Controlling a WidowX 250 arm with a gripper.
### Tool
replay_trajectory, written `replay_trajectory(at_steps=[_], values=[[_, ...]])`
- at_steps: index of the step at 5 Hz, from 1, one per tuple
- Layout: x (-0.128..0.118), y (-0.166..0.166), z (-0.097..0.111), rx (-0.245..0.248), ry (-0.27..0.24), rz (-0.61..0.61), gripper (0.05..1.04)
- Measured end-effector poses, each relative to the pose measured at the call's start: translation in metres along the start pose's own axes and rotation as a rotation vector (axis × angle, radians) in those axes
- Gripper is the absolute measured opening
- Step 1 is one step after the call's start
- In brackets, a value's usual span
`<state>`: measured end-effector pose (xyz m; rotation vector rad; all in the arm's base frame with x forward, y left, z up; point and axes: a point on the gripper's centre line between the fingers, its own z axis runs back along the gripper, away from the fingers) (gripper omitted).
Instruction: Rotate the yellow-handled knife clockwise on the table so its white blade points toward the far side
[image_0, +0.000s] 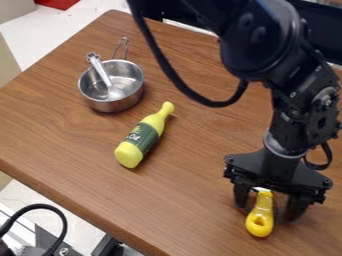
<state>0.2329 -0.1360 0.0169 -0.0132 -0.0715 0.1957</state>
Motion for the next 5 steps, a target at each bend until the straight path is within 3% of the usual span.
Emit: replay_trajectory(at_steps=[1, 3, 4, 5], values=[[0.004, 0.006, 0.010, -0.019, 0.005, 0.047, 1.001], [0.011, 0.024, 0.045, 0.003, -0.020, 0.292, 1.001], [0.020, 0.038, 0.067, -0.013, -0.006, 0.469, 1.001], [0.034, 0.059, 0.077, -0.026, 0.040, 0.732, 1.001]])
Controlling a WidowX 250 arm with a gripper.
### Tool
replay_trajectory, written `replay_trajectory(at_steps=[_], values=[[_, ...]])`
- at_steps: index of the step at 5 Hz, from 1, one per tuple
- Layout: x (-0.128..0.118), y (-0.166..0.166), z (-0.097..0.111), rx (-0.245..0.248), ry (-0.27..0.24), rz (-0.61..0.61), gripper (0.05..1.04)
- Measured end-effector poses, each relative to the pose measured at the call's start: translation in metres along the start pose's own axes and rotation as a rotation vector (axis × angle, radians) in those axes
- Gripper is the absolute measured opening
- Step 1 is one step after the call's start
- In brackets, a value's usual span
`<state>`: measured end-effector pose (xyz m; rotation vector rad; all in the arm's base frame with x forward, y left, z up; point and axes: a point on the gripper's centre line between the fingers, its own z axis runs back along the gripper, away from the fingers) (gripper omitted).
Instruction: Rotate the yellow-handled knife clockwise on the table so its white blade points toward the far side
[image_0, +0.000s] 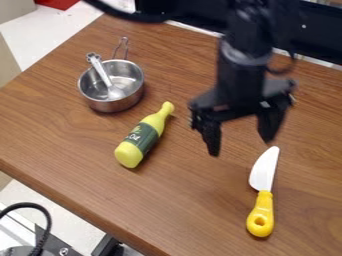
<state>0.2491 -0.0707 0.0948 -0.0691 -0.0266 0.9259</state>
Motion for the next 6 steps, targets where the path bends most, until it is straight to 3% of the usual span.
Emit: replay_trajectory(at_steps=[1, 2, 3, 4, 5, 6], values=[[0.025, 0.009, 0.007, 0.013, 0.011, 0.245, 1.001], [0.050, 0.014, 0.006, 0.018, 0.048, 0.400, 1.001], [0.071, 0.022, 0.010, -0.006, 0.043, 0.509, 1.001], [0.089, 0.028, 0.004, 0.004, 0.030, 0.583, 1.001], [0.110, 0.031, 0.002, 0.019, 0.052, 0.685, 1.001], [0.137, 0.039, 0.002, -0.004, 0.074, 0.869, 1.001]])
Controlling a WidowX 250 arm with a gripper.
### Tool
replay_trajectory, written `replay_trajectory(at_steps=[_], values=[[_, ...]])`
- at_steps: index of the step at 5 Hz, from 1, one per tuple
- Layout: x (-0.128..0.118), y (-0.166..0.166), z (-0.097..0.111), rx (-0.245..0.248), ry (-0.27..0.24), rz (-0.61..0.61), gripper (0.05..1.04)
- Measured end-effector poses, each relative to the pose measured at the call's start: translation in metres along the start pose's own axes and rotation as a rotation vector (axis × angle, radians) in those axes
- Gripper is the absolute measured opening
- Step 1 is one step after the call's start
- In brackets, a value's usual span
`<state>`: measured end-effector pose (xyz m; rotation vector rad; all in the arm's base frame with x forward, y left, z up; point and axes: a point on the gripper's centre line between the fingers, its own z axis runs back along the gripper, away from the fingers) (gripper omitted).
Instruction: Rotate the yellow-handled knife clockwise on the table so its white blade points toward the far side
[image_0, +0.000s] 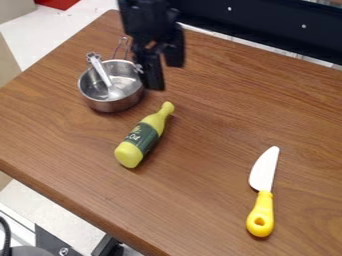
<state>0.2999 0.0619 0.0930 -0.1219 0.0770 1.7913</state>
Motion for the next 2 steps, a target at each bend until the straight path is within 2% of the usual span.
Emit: replay_trajectory(at_steps=[1, 2], values=[[0.0193, -0.0100, 0.0040, -0.048, 0.049, 0.190, 1.001], [0.0283, -0.0173, 0.0068, -0.099, 0.104, 0.300, 1.001]])
